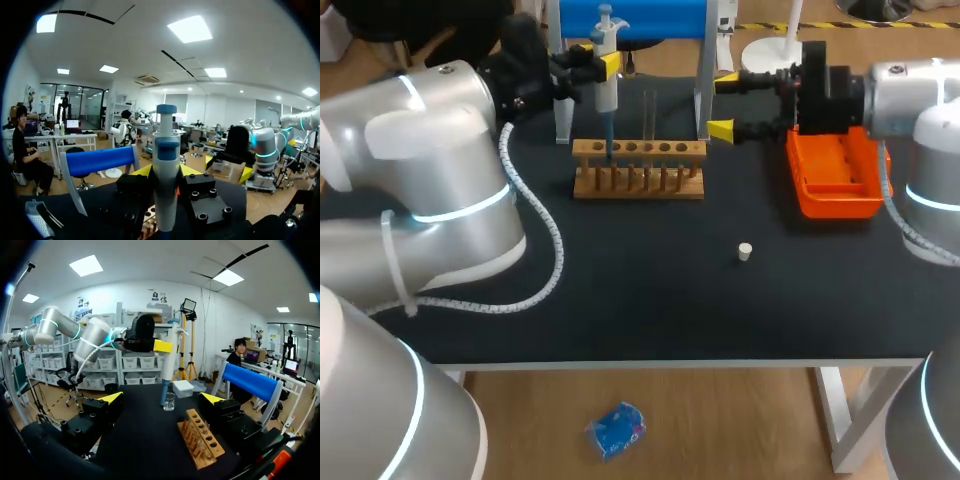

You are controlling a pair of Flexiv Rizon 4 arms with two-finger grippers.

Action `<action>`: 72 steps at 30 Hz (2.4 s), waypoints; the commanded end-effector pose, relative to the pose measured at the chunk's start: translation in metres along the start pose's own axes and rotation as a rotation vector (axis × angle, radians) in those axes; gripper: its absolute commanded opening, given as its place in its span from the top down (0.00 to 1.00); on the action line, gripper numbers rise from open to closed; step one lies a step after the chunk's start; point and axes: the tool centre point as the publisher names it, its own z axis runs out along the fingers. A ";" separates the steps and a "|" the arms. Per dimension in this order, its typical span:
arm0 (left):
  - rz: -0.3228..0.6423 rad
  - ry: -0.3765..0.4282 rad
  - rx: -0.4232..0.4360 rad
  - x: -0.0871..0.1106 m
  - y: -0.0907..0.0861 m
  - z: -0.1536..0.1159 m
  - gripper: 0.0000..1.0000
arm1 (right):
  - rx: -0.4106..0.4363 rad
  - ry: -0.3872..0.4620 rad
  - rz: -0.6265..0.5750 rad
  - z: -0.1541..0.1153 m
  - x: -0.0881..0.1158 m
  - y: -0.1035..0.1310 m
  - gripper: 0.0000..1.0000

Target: Invert the test tube, pick up the pipette, mount the tip to pipette, aspirate from beaker and dispense into the tube, eject the tip, return the pipette, and cap with the stopper.

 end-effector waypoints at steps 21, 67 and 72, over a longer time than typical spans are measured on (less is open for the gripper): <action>-0.041 -0.268 -0.149 -0.055 0.003 0.036 1.00 | 0.149 -0.292 0.048 0.017 -0.038 0.001 0.00; -0.115 -0.468 -0.278 -0.171 0.024 0.066 1.00 | 0.261 -0.351 0.146 0.097 -0.148 -0.009 0.00; -0.128 -0.505 -0.296 -0.181 0.023 0.069 1.00 | 0.261 -0.351 0.146 0.097 -0.148 -0.009 0.00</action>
